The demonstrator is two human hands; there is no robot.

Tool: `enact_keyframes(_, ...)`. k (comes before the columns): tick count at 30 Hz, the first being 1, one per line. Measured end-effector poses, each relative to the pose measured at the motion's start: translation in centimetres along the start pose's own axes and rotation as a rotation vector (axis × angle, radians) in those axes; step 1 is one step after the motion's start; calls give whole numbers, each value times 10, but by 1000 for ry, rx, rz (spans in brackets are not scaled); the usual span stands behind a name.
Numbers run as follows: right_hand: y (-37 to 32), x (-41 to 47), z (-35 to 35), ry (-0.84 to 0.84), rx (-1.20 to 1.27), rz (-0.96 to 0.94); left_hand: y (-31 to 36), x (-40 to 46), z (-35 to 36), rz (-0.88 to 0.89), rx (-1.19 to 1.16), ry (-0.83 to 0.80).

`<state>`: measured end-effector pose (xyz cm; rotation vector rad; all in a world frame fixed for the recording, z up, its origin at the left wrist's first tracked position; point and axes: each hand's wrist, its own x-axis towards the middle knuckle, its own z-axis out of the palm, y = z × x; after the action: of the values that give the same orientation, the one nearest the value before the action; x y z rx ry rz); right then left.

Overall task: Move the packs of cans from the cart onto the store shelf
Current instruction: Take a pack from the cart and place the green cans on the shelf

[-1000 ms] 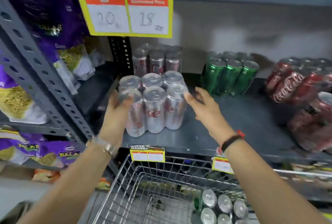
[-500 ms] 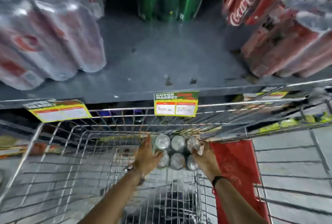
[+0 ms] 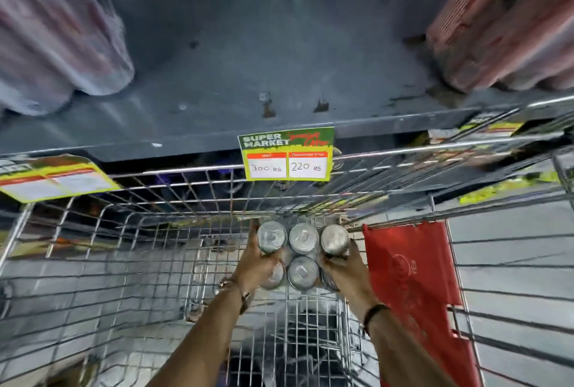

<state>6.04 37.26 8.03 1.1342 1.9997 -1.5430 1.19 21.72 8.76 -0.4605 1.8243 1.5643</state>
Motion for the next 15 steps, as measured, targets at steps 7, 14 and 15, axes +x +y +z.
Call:
enact_keyframes(7,-56,-80,-37,147,-214,-236,57,-86,-21,-27,-267,-38)
enact_keyframes(14,-147,-177,-80,241,-194,-495,157,-174,-41,232,-415,-222)
enact_keyframes(15,-160,-188,-84,233,-173,-523,169,-183,-43,246,-420,-259)
